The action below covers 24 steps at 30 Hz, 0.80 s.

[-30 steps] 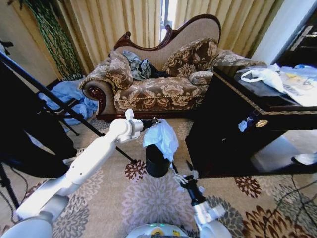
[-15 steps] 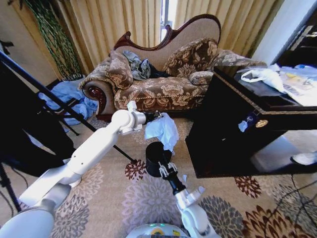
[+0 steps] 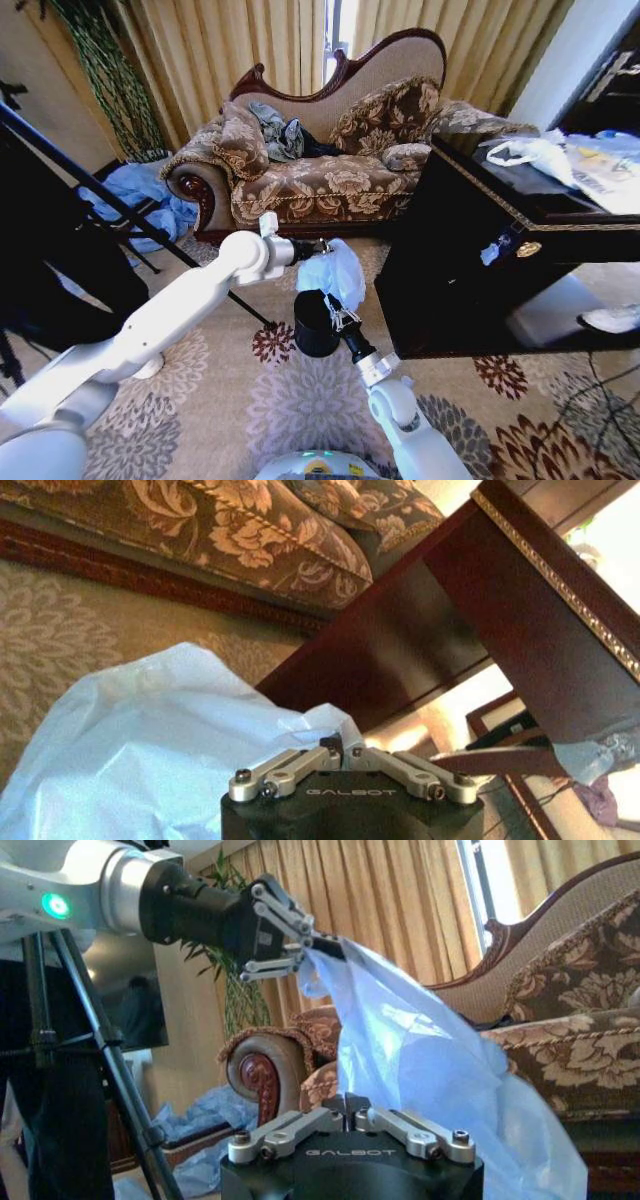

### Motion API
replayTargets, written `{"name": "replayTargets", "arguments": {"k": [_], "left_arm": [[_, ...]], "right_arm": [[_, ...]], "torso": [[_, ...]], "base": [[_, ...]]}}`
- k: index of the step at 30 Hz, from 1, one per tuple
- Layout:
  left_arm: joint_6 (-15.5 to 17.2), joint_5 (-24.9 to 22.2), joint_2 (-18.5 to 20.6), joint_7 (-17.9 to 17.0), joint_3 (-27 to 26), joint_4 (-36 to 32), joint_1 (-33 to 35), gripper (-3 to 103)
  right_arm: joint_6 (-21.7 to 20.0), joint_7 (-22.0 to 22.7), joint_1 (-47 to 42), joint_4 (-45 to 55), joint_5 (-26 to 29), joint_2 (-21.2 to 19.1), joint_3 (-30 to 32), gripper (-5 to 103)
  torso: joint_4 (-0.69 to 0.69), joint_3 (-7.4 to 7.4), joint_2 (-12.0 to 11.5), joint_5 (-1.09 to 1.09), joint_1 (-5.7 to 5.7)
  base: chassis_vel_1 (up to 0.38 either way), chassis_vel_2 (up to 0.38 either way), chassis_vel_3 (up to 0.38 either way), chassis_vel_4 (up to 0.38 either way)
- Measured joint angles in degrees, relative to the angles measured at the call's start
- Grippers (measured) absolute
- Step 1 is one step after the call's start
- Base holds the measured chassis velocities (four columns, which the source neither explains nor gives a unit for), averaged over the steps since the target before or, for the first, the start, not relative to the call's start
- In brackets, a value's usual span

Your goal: Place a garbage bag over the trash bin.

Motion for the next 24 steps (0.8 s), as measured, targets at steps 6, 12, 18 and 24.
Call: {"name": "replayTargets", "arguments": {"k": [6, 12, 18, 24], "left_arm": [[0.8, 1.8, 1.4, 1.5, -1.4, -1.9, 3.9, 0], [1.2, 2.7, 2.4, 2.4, -2.4, -3.9, 7.7, 0], [1.3, 2.7, 2.8, 2.6, -4.8, -5.9, 10.4, 0], [1.1, 0.5, 4.0, 2.7, -7.1, -7.2, 11.1, 0]], "right_arm": [[0.0, 0.0, 0.3, 1.2, 0.2, -1.8, 0.0, 0], [-0.6, 0.1, 1.5, 1.7, 0.8, -3.8, -0.8, 0], [-0.6, 0.3, 3.6, 0.1, 0.7, -3.9, -2.7, 0], [-0.2, 0.5, 4.6, -2.4, -0.4, -2.8, -3.2, 0]], "torso": [[0.0, 0.0, 0.0, 0.0, 0.0], [0.0, 0.0, 0.0, 0.0, 0.0], [0.0, 0.0, 0.0, -0.01, 0.0], [0.0, 0.0, 0.0, 0.0, 0.0]], "base": [[0.0, 0.0, 0.0, 0.0], [0.0, 0.0, 0.0, 0.0], [0.0, 0.0, 0.0, 0.0], [0.0, 0.0, 0.0, 0.0]]}}
